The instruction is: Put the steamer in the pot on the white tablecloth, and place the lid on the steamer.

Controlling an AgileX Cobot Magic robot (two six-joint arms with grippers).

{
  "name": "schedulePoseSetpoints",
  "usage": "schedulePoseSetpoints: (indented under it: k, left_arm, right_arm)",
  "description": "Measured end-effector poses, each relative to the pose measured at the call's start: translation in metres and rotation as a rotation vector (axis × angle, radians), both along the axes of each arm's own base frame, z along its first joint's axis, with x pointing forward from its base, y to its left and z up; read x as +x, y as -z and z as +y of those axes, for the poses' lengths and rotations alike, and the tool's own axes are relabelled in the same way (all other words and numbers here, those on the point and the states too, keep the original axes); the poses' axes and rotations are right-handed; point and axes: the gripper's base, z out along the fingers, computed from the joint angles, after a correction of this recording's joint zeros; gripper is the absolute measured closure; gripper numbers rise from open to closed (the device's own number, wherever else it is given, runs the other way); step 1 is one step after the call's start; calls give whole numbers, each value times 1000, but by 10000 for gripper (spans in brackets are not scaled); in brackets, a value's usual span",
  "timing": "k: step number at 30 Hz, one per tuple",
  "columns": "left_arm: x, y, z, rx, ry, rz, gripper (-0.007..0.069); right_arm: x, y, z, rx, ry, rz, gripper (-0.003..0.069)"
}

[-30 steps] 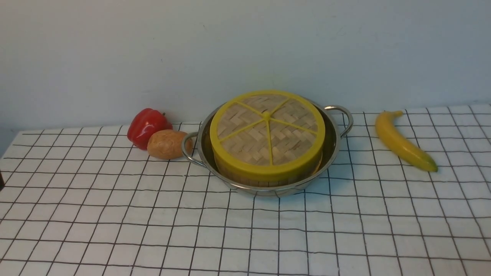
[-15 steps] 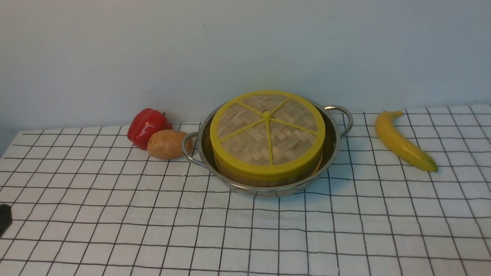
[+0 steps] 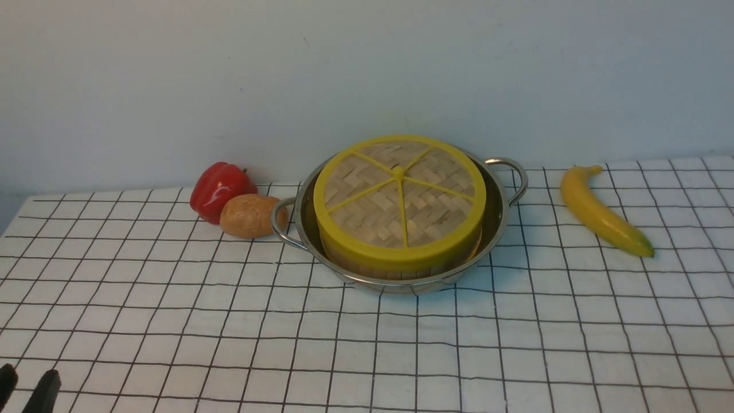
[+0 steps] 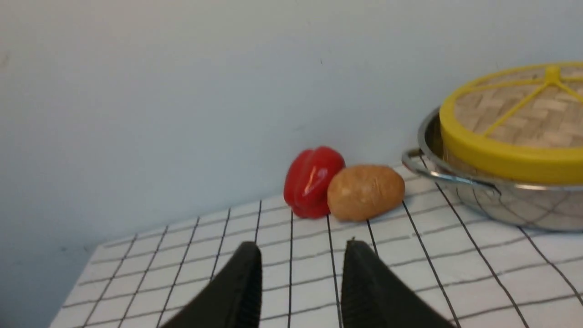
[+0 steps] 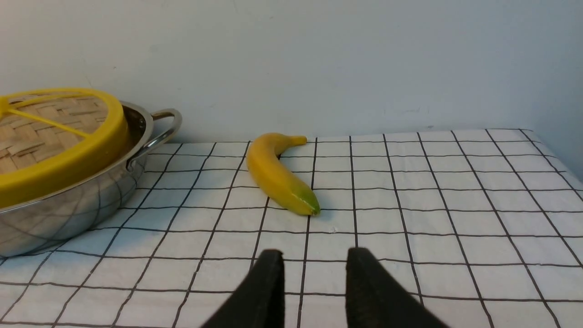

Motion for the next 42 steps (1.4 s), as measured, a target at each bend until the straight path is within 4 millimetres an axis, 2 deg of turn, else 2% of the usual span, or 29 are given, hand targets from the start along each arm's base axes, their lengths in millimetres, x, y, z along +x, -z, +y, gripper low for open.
schedulePoseSetpoints:
  k: [9,42]
  left_arm:
    - [-2,-3,2,5,-40,-42,382]
    - [-2,-3,2,8,-41,-42,382]
  right_arm:
    - [0,0,0,0,0,1,420]
    - [0,0,0,-4,-1,1,419]
